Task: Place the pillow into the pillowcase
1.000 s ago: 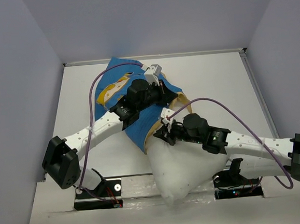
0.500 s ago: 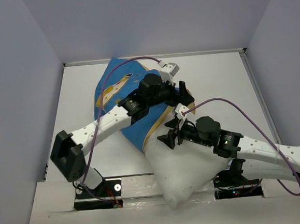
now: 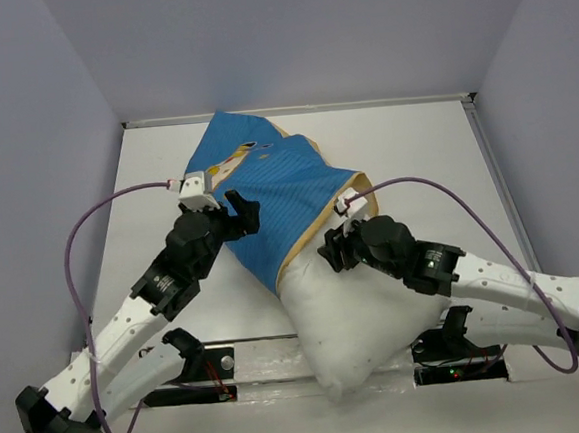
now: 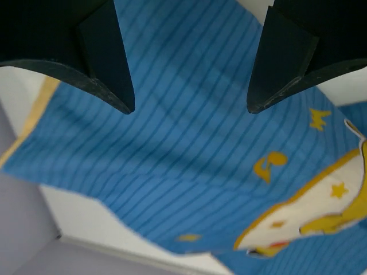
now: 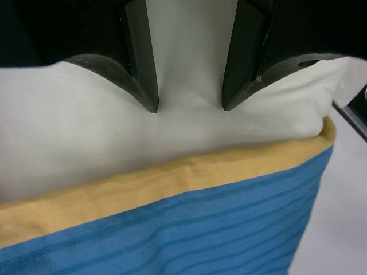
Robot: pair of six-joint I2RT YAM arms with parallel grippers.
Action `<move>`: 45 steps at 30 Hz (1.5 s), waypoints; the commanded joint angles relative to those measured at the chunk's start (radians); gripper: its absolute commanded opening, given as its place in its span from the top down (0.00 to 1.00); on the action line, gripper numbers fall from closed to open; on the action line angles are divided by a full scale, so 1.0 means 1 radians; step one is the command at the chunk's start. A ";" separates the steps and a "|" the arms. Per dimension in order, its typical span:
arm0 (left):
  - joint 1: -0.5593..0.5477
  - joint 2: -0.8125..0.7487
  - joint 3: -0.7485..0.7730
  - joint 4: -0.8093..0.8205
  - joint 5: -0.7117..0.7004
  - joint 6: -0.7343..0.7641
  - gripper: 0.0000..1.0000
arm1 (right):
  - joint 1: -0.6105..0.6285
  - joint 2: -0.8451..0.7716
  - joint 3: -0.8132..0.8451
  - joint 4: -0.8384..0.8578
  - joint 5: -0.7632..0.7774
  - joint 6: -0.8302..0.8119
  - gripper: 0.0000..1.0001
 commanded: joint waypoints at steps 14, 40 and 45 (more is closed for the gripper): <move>-0.122 0.181 0.103 0.036 0.110 0.065 0.20 | -0.357 0.482 0.418 0.230 -0.127 -0.025 1.00; -0.111 0.482 0.240 0.071 -0.054 0.175 1.00 | -0.270 0.517 0.321 0.145 -0.297 0.050 0.98; -0.115 0.395 0.220 0.088 0.136 0.149 1.00 | -0.270 0.504 0.372 0.223 -0.191 0.113 1.00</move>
